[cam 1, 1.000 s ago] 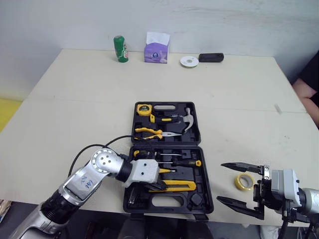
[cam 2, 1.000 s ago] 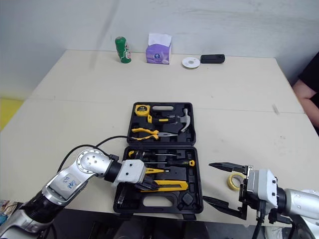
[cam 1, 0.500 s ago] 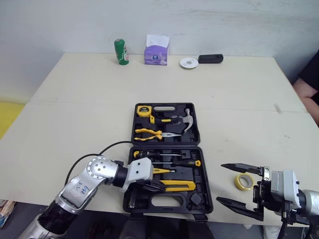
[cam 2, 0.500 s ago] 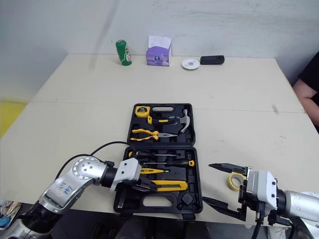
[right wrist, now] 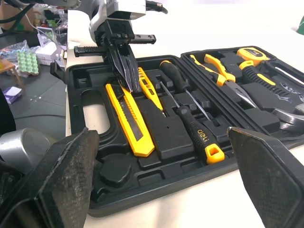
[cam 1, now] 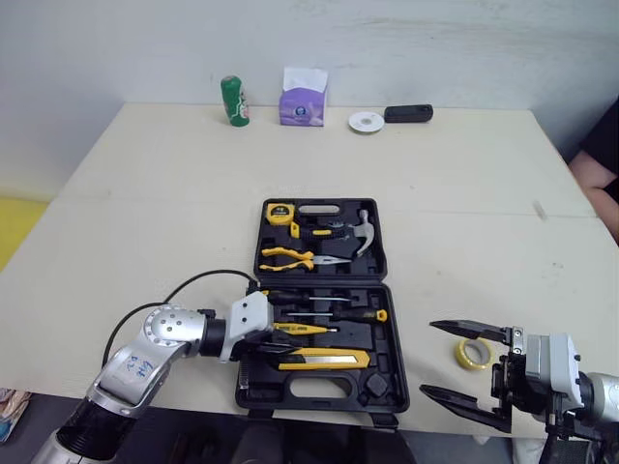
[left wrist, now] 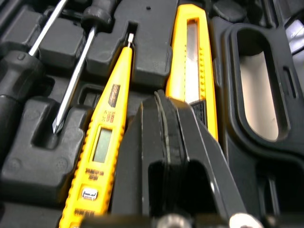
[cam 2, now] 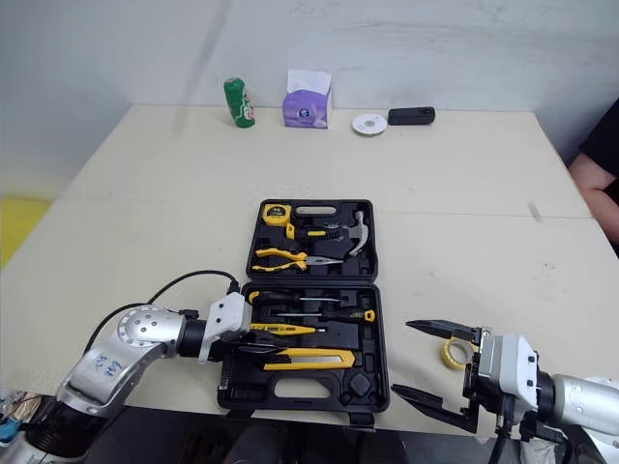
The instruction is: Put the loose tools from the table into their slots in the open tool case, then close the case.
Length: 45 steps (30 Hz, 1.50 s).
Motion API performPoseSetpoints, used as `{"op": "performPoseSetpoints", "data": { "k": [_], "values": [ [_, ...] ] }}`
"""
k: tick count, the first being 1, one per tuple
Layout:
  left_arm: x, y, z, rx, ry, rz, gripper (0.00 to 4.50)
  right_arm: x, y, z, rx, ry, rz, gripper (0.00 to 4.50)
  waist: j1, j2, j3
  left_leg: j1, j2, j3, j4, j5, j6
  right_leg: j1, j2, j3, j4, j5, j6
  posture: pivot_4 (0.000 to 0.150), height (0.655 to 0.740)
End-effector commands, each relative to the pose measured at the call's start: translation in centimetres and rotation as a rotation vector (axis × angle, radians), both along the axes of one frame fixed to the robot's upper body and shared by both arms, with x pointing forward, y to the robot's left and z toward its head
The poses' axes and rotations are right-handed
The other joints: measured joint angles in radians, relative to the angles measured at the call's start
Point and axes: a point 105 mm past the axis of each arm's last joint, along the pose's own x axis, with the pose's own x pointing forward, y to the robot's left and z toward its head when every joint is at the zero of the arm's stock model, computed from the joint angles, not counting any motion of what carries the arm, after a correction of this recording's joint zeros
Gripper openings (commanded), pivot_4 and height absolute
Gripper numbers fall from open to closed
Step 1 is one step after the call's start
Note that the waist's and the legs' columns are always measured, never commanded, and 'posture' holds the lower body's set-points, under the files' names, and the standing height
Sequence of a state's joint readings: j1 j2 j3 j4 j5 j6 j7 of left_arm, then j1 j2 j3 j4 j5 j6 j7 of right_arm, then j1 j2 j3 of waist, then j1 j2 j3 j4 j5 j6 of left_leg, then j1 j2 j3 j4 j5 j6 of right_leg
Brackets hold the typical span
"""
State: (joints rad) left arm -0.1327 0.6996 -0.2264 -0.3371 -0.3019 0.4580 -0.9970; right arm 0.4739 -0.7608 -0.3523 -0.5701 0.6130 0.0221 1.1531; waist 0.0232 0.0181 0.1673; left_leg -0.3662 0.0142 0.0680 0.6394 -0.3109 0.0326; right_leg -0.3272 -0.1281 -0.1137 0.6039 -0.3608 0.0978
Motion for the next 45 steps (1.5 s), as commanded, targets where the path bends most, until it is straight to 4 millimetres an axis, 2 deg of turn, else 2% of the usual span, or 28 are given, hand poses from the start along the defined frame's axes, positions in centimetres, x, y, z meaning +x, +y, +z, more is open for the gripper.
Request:
{"op": "performPoseSetpoints", "data": {
  "k": [1,5,9,13,16,17,18,19,23,24,26,30,32,34,37,40,42,45],
  "values": [
    [-0.3,2.7,-3.7,0.113,0.113,0.104,0.05,-0.3,0.4,0.8,0.001,-0.045,0.014,4.50,0.000,0.000,0.000,0.001,0.000,0.000,-0.003,0.001,-0.001,0.000,0.000,0.000,0.000,0.000,0.000,0.150,0.7400],
    [-0.3,1.4,-1.3,-0.064,0.009,0.026,0.05,-0.2,0.3,0.7,0.006,-0.050,0.001,4.50,0.002,0.001,0.001,0.001,0.000,0.000,-0.008,0.004,-0.004,-0.003,0.000,-0.001,0.000,-0.001,-0.002,0.150,0.7400],
    [-0.3,1.0,1.8,-0.230,-0.186,-0.059,0.05,0.1,-1.0,0.8,-0.003,-0.070,-0.058,4.50,0.004,0.003,0.003,-0.004,0.000,0.000,-0.008,0.005,-0.004,-0.008,0.000,-0.002,0.001,0.000,-0.001,0.150,0.7400],
    [0.0,2.3,4.1,-0.329,-0.284,-0.043,0.05,0.3,-3.3,1.1,-0.020,-0.115,-0.164,4.50,0.006,-0.014,0.016,-0.009,-0.001,0.000,-0.007,0.008,-0.008,-0.011,0.001,-0.004,0.002,0.000,-0.001,0.150,0.7400],
    [1.0,4.8,5.1,-0.350,-0.319,0.055,0.05,0.2,-6.6,1.0,-0.054,-0.153,-0.289,4.50,0.005,-0.017,0.018,-0.010,-0.002,0.001,-0.006,0.009,-0.009,-0.010,0.001,-0.005,0.000,0.000,0.000,0.150,0.7400],
    [1.5,5.7,5.3,-0.343,-0.336,0.101,0.66,0.1,-7.6,1.0,-0.068,-0.161,-0.325,4.50,0.005,-0.017,0.018,-0.010,-0.002,0.001,-0.006,0.009,-0.009,-0.010,0.001,-0.005,-0.001,0.001,0.001,0.150,0.7400],
    [1.8,6.4,5.3,-0.336,-0.336,0.136,0.93,-0.1,-8.4,0.8,-0.079,-0.166,-0.352,4.50,0.004,-0.017,0.019,-0.010,-0.003,0.001,-0.006,0.008,-0.009,-0.009,0.001,-0.005,-0.002,0.001,0.001,0.150,0.7400],
    [2.3,7.8,5.4,-0.310,-0.363,0.190,1.42,-0.4,-9.7,0.7,-0.094,-0.168,-0.395,4.50,0.004,-0.017,0.019,-0.009,-0.003,0.001,-0.006,0.008,-0.008,-0.009,0.001,-0.005,-0.002,0.001,0.002,0.150,0.7400],
    [4.5,15.5,6.1,-0.240,-0.457,0.506,3.15,-2.0,-14.9,0.1,-0.141,-0.178,-0.612,4.50,0.003,-0.020,0.022,-0.009,-0.003,0.002,-0.007,0.009,-0.009,-0.010,0.002,-0.006,0.000,0.001,0.002,0.150,0.7400],
    [4.7,16.8,6.2,-0.235,-0.473,0.565,3.68,-2.3,-15.8,0.1,-0.140,-0.179,-0.658,4.50,0.003,-0.021,0.024,-0.008,-0.003,0.002,-0.007,0.009,-0.009,-0.011,0.002,-0.006,0.001,0.001,0.002,0.150,0.7400],
    [4.7,19.4,6.1,-0.228,-0.491,0.690,4.47,-3.2,-18.0,-0.4,-0.155,-0.184,-0.763,4.50,0.001,-0.021,0.027,-0.008,-0.002,0.002,-0.008,0.009,-0.008,-0.011,0.002,-0.005,0.003,0.001,0.002,0.150,0.7400],
    [4.0,23.6,5.0,-0.200,-0.504,0.908,4.47,-5.2,-22.1,-0.7,-0.170,-0.205,-1.015,4.50,0.000,-0.021,0.028,-0.007,-0.003,0.004,-0.008,0.006,-0.007,-0.012,0.000,-0.002,0.003,0.001,0.002,0.150,0.7400],
    [3.3,26.3,4.7,-0.187,-0.520,1.047,4.47,-7.2,-24.3,-1.1,-0.183,-0.199,-1.169,4.50,0.001,-0.021,0.028,-0.007,-0.003,0.004,-0.009,0.006,-0.008,-0.013,0.000,-0.002,0.004,0.001,0.002,0.150,0.7400],
    [2.7,27.9,4.6,-0.181,-0.537,1.128,4.47,-8.9,-25.8,-1.4,-0.194,-0.191,-1.275,4.50,0.001,-0.020,0.028,-0.007,-0.002,0.004,-0.010,0.008,-0.011,-0.014,0.000,-0.002,0.004,0.001,0.002,0.150,0.7400],
    [2.5,28.9,4.6,-0.183,-0.555,1.184,4.47,-10.8,-27.2,-1.9,-0.198,-0.177,-1.392,4.50,0.002,-0.021,0.028,-0.007,-0.003,0.004,-0.010,0.008,-0.013,-0.014,0.000,-0.002,0.003,0.001,0.001,0.150,0.7400],
    [2.7,28.9,4.7,-0.192,-0.564,1.188,4.47,-12.4,-27.9,-2.8,-0.226,-0.154,-1.481,4.50,0.001,-0.021,0.028,-0.006,-0.003,0.005,-0.010,0.005,-0.013,-0.013,-0.001,0.000,0.004,0.001,0.002,0.150,0.7400],
    [3.0,28.6,4.9,-0.200,-0.572,1.179,4.47,-12.6,-28.0,-3.1,-0.233,-0.149,-1.507,4.50,0.000,-0.020,0.029,-0.005,-0.003,0.005,-0.010,0.004,-0.012,-0.014,-0.001,0.000,0.005,0.001,0.002,0.150,0.7400],
    [3.9,27.4,5.6,-0.237,-0.589,1.134,4.47,-11.1,-27.3,-2.9,-0.181,-0.160,-1.490,4.50,-0.003,-0.020,0.029,-0.005,-0.003,0.006,-0.010,0.004,-0.012,-0.014,-0.001,0.002,0.006,0.001,0.002,0.150,0.7400]
  ]
}}
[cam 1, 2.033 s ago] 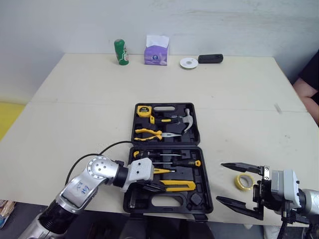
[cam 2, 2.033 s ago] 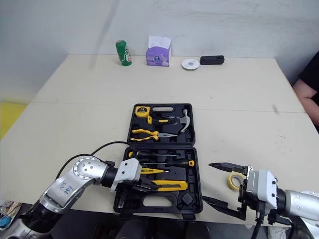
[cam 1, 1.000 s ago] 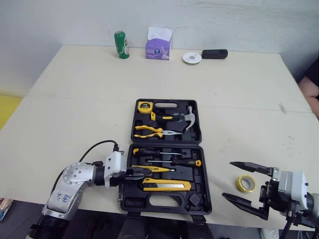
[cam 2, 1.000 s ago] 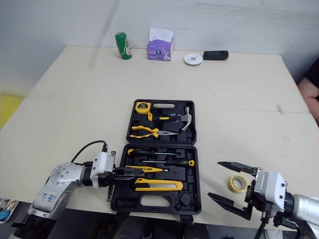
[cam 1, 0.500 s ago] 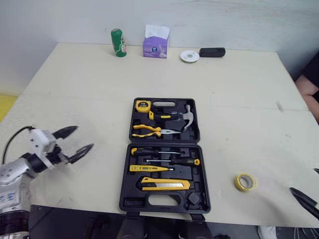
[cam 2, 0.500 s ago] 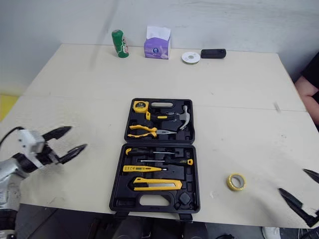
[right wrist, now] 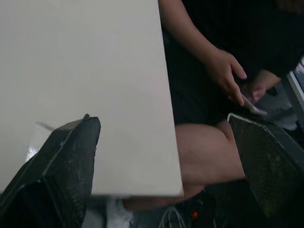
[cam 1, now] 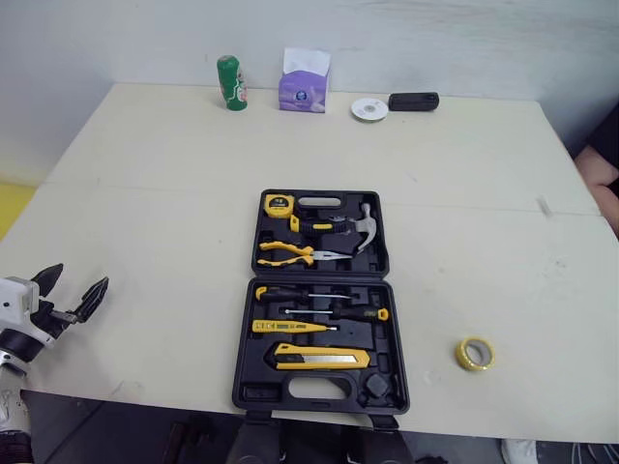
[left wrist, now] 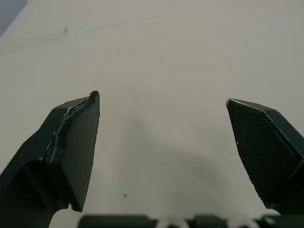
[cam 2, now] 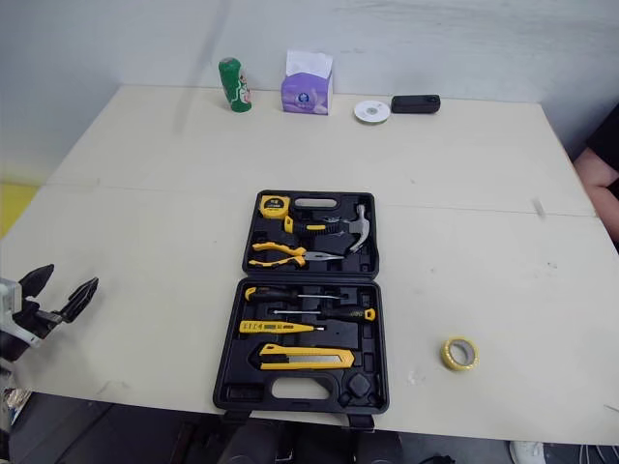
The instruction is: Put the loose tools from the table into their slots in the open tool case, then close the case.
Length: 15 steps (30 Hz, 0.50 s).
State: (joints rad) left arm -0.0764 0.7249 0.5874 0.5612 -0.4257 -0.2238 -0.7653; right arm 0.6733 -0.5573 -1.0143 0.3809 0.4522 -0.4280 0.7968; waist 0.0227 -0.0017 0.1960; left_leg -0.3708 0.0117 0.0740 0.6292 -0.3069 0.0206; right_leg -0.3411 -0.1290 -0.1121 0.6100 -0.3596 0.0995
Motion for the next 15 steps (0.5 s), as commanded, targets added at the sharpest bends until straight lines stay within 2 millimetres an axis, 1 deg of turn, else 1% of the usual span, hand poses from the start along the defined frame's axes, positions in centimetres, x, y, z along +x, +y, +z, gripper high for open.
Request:
{"op": "performPoseSetpoints", "data": {
  "k": [1,6,7,9,12,13,14,15],
  "values": [
    [0.9,-1.4,1.9,0.028,-0.072,-0.056,4.47,1.5,0.5,1.1,-0.002,-0.047,0.010,4.50,-0.005,0.000,0.000,0.000,0.000,0.000,0.000,0.000,0.000,0.000,0.000,0.001,0.000,0.000,0.000,0.150,0.7400],
    [2.1,-4.1,3.0,0.039,-0.110,-0.154,4.47,4.8,2.1,2.4,0.011,-0.071,0.110,4.50,-0.020,0.000,0.000,0.001,0.000,0.003,0.000,0.003,-0.004,-0.001,0.000,0.003,0.001,0.000,0.000,0.150,0.7400],
    [2.5,-5.0,3.4,0.056,-0.118,-0.185,4.47,5.5,2.8,2.6,0.027,-0.057,0.156,4.50,-0.020,0.000,0.000,0.000,0.000,0.003,0.000,0.003,-0.005,-0.001,0.000,0.002,0.002,0.000,0.000,0.150,0.7400],
    [3.1,-7.1,4.2,0.083,-0.128,-0.269,4.47,6.9,4.3,3.6,0.023,-0.034,0.252,4.50,-0.021,0.001,0.000,0.000,0.000,0.003,0.000,0.004,-0.006,-0.001,0.000,0.002,0.002,0.000,0.000,0.150,0.7400],
    [3.7,-10.4,5.3,0.088,-0.145,-0.408,4.47,8.6,6.0,5.7,-0.002,-0.023,0.361,4.50,-0.020,0.001,0.000,0.000,0.000,0.003,0.001,0.005,-0.003,-0.001,0.000,0.002,0.003,0.000,0.000,0.150,0.7400],
    [3.8,-11.9,5.8,0.086,-0.147,-0.471,4.47,9.2,6.5,6.3,-0.016,-0.006,0.396,4.50,-0.020,0.001,0.000,0.000,0.000,0.003,0.001,0.005,-0.003,-0.001,0.000,0.003,0.003,0.000,0.000,0.150,0.7400],
    [3.9,-12.8,6.0,0.085,-0.147,-0.512,4.47,9.5,6.9,6.7,-0.022,0.007,0.417,4.50,-0.019,0.000,0.000,0.000,0.000,0.003,0.001,0.005,-0.003,-0.001,0.000,0.003,0.003,0.000,0.000,0.150,0.7400],
    [3.9,-14.5,6.5,0.082,-0.146,-0.591,4.47,10.1,7.7,7.5,-0.050,0.022,0.465,4.50,-0.018,0.000,0.000,0.000,0.000,0.003,0.001,0.006,-0.003,-0.001,0.000,0.002,0.003,0.000,0.000,0.150,0.7400]
  ]
}}
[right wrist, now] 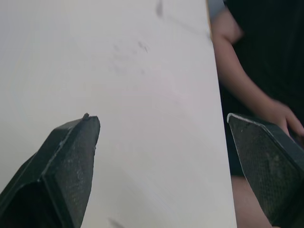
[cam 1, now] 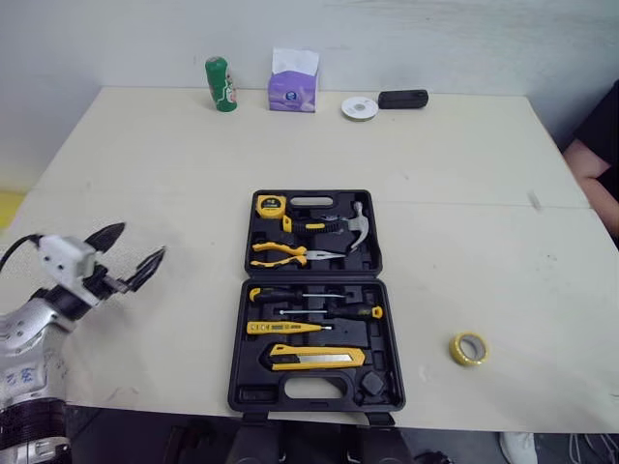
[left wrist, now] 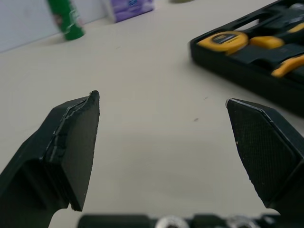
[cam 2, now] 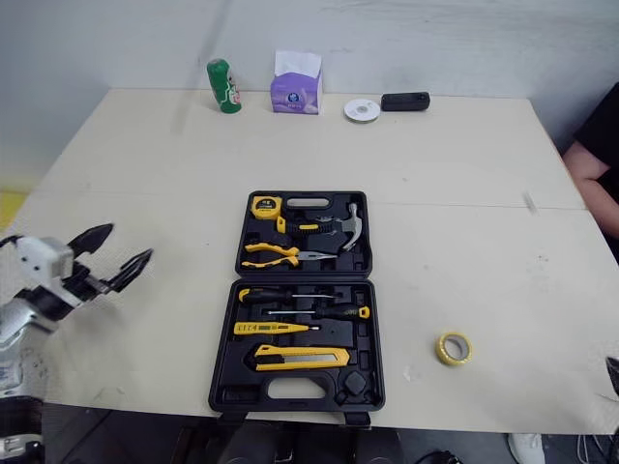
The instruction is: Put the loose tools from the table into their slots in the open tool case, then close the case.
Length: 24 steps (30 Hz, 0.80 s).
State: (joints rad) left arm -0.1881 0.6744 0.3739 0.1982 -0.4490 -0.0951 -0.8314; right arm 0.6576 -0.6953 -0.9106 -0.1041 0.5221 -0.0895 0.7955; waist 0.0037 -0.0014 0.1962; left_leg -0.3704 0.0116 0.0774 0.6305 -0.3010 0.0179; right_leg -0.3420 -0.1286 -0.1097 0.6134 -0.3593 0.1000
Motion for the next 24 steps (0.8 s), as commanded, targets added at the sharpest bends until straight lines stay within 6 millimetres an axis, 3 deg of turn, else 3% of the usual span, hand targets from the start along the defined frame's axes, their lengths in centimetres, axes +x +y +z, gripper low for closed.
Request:
{"op": "performPoseSetpoints", "data": {
  "k": [1,3,5,7,11,17,20,24],
  "values": [
    [-0.2,-4.7,2.0,-0.001,-0.020,-0.218,4.47,1.2,1.8,2.7,-0.068,0.006,0.107,4.50,0.002,0.000,0.000,0.000,0.000,0.000,0.000,0.001,0.001,0.000,0.000,0.000,0.000,0.000,0.000,0.150,0.7400],
    [-0.6,-7.6,2.4,-0.055,0.034,-0.361,4.47,2.1,3.0,3.9,-0.078,0.026,0.162,4.50,0.006,0.000,0.000,0.000,0.000,0.000,0.000,0.002,0.002,0.000,0.001,0.000,-0.001,0.000,0.000,0.150,0.7400],
    [-1.5,-10.2,2.6,-0.075,0.098,-0.514,4.47,2.5,3.4,3.8,-0.108,0.126,0.168,4.50,0.009,0.000,0.000,-0.001,0.000,0.001,0.000,0.002,0.002,0.000,0.001,0.000,-0.001,0.000,0.000,0.150,0.7400],
    [-2.7,-12.3,2.6,-0.050,0.142,-0.646,4.47,2.7,5.6,3.8,-0.071,0.239,0.267,4.50,0.012,0.000,0.000,-0.001,0.000,0.001,0.000,0.002,0.003,0.000,0.002,0.000,-0.001,0.000,0.000,0.150,0.7400],
    [-4.1,-15.3,2.8,-0.008,0.151,-0.821,4.47,1.9,10.9,3.7,-0.078,0.490,0.494,4.50,0.020,0.000,0.001,-0.001,0.001,0.001,0.001,0.003,0.002,0.000,0.005,0.001,-0.001,0.000,0.000,0.150,0.7400],
    [-6.6,-18.9,2.4,0.106,0.123,-1.017,4.47,0.9,16.8,2.2,-0.087,0.702,0.673,4.50,0.024,-0.006,0.004,-0.002,0.002,0.000,0.002,0.003,0.002,0.000,0.008,0.003,-0.003,0.001,0.000,0.150,0.7400],
    [-7.1,-19.6,2.7,0.124,0.107,-1.051,4.47,1.3,17.6,1.0,-0.149,0.757,0.666,4.50,0.024,-0.006,0.004,-0.004,0.003,-0.001,0.004,0.003,0.002,0.001,0.009,0.003,-0.002,0.001,0.001,0.150,0.7400],
    [-7.4,-20.5,3.2,0.096,0.090,-1.064,4.47,2.2,16.9,-0.6,-0.228,0.793,0.625,4.50,0.027,-0.006,0.004,-0.006,0.003,-0.002,0.008,0.003,0.002,0.001,0.010,0.003,-0.003,0.001,0.001,0.150,0.7400]
  ]
}}
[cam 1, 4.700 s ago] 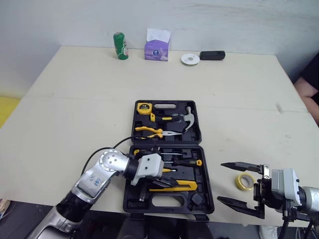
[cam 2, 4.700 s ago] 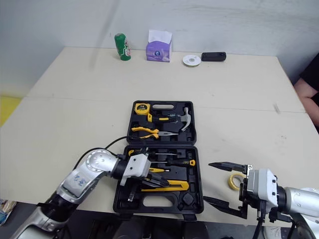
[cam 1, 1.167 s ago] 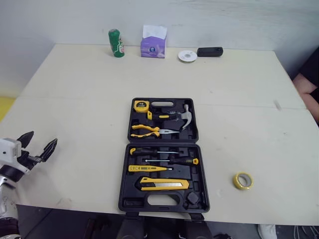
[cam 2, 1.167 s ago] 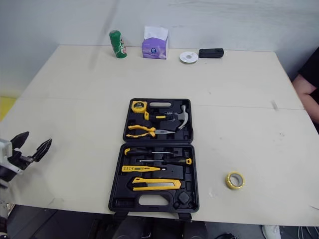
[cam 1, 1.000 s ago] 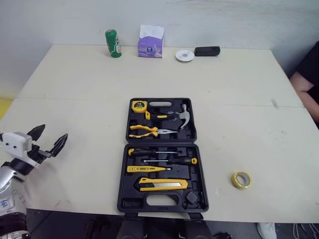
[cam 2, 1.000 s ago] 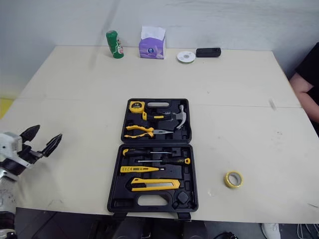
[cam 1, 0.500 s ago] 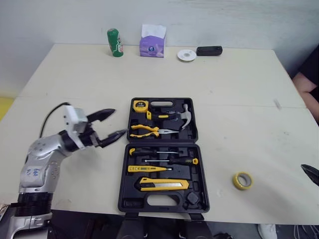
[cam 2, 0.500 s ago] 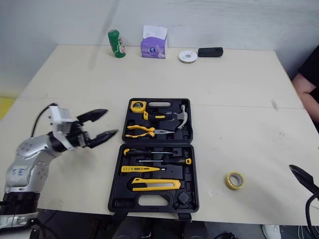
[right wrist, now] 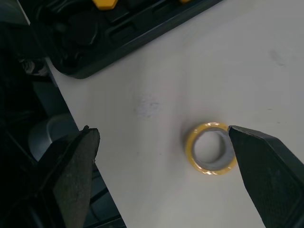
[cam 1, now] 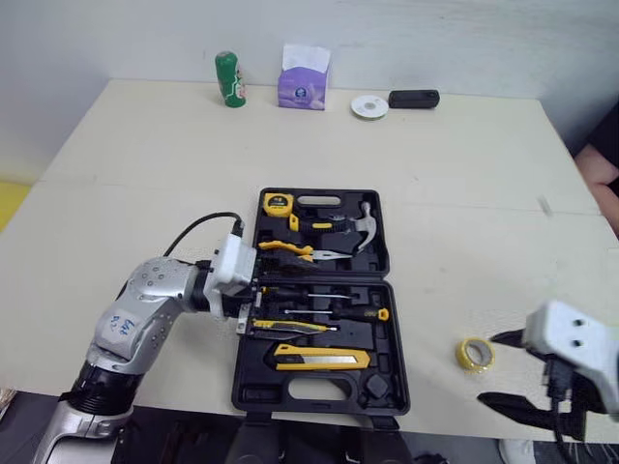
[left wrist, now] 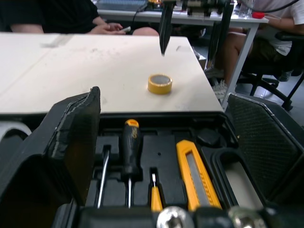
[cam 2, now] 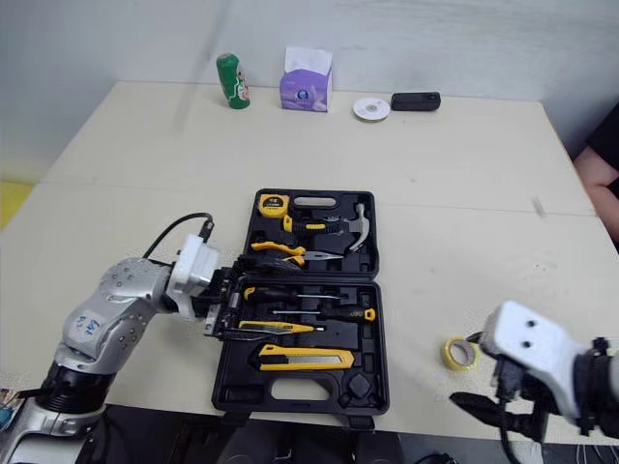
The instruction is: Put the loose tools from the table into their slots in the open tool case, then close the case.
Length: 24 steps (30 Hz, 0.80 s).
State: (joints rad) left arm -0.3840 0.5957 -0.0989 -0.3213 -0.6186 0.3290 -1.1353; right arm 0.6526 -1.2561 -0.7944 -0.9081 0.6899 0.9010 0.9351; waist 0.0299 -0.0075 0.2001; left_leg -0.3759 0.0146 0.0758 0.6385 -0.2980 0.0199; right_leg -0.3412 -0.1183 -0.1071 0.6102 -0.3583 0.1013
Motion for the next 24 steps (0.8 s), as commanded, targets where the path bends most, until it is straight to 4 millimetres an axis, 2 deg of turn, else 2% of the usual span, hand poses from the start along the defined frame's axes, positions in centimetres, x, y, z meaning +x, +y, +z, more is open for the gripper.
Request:
{"op": "performPoseSetpoints", "data": {
  "k": [1,4,5,14,24],
  "values": [
    [-1.0,-0.9,0.8,-0.016,-0.041,-0.036,4.47,0.4,-0.4,-0.8,-0.067,-0.014,0.000,4.50,0.001,0.000,0.000,0.000,0.000,0.000,0.001,0.000,0.000,0.000,0.000,0.000,0.000,0.000,0.000,0.150,0.7400],
    [-1.3,-1.3,0.5,-0.016,-0.038,-0.040,4.50,1.0,-0.6,-1.3,-0.079,-0.037,-0.015,3.64,0.000,0.000,0.000,0.000,0.000,0.000,0.002,0.000,0.000,0.000,0.001,0.000,0.001,0.000,0.000,0.150,0.7400],
    [-1.4,-1.4,0.5,-0.020,-0.036,-0.040,4.50,1.1,-0.7,-1.6,-0.082,-0.040,-0.022,3.21,0.000,0.000,0.000,0.000,0.000,0.000,0.003,0.000,0.000,0.000,0.001,0.000,0.001,0.000,0.000,0.150,0.7400],
    [-1.8,-2.4,0.4,-0.033,-0.033,-0.051,4.50,1.8,-1.4,-3.2,-0.122,-0.021,-0.040,3.21,-0.003,0.000,0.000,-0.001,0.002,-0.001,0.008,0.000,-0.001,0.001,0.002,0.000,0.003,0.000,0.000,0.150,0.7400],
    [-2.2,-2.8,0.3,-0.025,-0.035,-0.083,4.50,2.7,-1.2,-4.0,-0.127,-0.036,-0.034,3.21,-0.003,0.000,0.000,-0.001,0.002,-0.001,0.008,0.000,-0.001,0.001,0.002,0.000,0.003,0.000,0.000,0.150,0.7400]
  ]
}}
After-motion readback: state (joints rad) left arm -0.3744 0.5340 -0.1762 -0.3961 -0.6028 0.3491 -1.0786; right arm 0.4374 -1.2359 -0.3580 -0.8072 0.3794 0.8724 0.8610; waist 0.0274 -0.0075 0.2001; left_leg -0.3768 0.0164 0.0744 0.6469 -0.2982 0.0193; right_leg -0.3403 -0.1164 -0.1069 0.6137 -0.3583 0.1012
